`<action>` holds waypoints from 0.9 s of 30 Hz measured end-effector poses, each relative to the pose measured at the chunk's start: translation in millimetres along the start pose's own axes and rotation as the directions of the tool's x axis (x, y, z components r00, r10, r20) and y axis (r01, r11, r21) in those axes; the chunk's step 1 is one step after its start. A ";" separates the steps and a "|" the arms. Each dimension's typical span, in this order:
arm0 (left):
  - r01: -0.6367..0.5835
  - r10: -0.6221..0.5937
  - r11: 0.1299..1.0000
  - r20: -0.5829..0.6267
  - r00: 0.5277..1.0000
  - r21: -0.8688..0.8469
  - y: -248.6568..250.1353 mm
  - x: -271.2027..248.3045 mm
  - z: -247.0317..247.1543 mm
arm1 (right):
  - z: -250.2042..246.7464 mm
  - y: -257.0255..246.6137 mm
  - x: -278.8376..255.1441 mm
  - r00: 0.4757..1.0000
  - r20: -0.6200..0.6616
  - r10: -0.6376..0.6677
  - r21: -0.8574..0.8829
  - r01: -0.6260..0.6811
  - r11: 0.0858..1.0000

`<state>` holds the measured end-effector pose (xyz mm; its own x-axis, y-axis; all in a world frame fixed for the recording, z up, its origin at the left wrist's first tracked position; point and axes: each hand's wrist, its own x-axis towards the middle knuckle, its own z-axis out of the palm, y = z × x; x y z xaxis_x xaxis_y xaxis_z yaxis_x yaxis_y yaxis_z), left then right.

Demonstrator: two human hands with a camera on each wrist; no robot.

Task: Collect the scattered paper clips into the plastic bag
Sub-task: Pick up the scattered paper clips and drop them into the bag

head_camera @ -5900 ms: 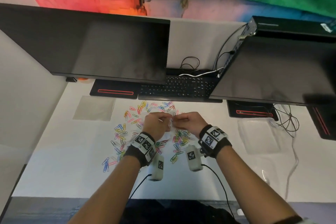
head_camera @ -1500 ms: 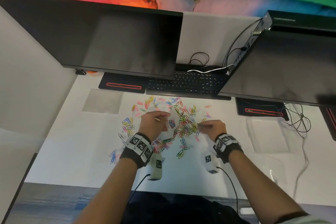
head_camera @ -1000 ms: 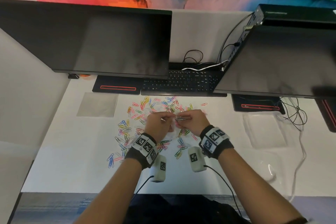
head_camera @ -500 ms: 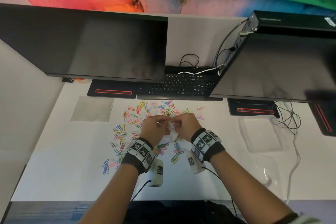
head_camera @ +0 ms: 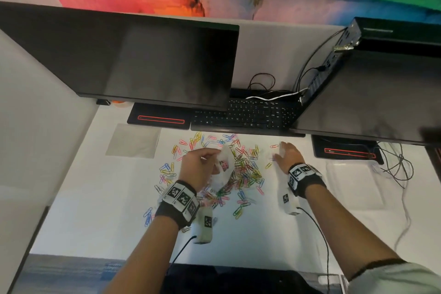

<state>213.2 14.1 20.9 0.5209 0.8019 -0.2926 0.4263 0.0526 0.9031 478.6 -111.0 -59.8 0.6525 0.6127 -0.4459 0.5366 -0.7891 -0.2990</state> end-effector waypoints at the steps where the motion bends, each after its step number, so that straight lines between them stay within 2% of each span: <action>1: 0.004 -0.004 1.000 -0.010 1.000 -0.003 -0.1 0.6 -3.4 | 8.8 -1.1 4.5 1.000 0.017 -0.019 -0.013 0.019 1.000; 3: 0.010 -0.010 1.000 -0.020 1.000 -0.007 -0.7 2.9 -7.9 | 21.9 -12.8 6.1 0.993 0.032 -0.115 -0.010 0.115 0.993; 6: 0.020 -0.020 1.000 -0.023 1.000 -0.010 -2.4 5.4 -11.3 | 30.0 -36.2 -0.4 0.954 0.095 -0.286 -0.035 0.290 0.956; 11: 0.022 -0.022 1.000 -0.026 0.999 -0.017 -7.3 8.8 -12.1 | 38.6 -38.0 -13.0 0.869 0.236 -0.435 -0.143 0.473 0.869; 16: 0.027 -0.027 0.999 -0.012 1.000 -0.026 -7.8 8.2 -4.3 | 55.5 -23.5 -25.6 0.815 0.147 -0.561 -0.266 0.579 0.771; 19: 0.021 -0.021 1.000 0.002 1.000 -0.020 -6.2 5.7 0.9 | 59.6 -27.7 -28.2 0.804 0.071 -0.590 -0.265 0.585 0.766; 21: 0.026 -0.025 0.999 0.004 1.000 -0.022 -5.6 5.4 2.3 | 58.2 -31.2 -29.7 0.820 0.051 -0.570 -0.257 0.562 0.786; 23: 0.020 -0.020 1.000 0.006 1.000 -0.012 -5.0 4.9 2.7 | 52.3 -32.1 -30.6 0.870 0.004 -0.492 -0.187 0.484 0.855; 25: 0.015 -0.015 1.000 0.013 1.000 -0.001 -5.0 4.4 2.7 | 42.4 -30.2 -31.4 0.934 -0.096 -0.345 0.015 0.348 0.937; 26: 0.017 -0.017 1.000 0.018 1.000 -0.001 -4.5 3.6 3.0 | 36.5 -27.8 -32.1 0.964 -0.134 -0.231 0.175 0.252 0.952; 27: 0.017 -0.017 1.000 0.024 1.000 -0.002 -4.0 2.9 3.5 | 31.4 -24.5 -32.6 0.985 -0.130 -0.109 0.351 0.148 0.925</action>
<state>215.7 14.1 15.4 0.5312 0.7863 -0.3156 0.4340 0.0675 0.8984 427.4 -113.0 -64.3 0.6547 0.6952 -0.2969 0.4050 -0.6542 -0.6388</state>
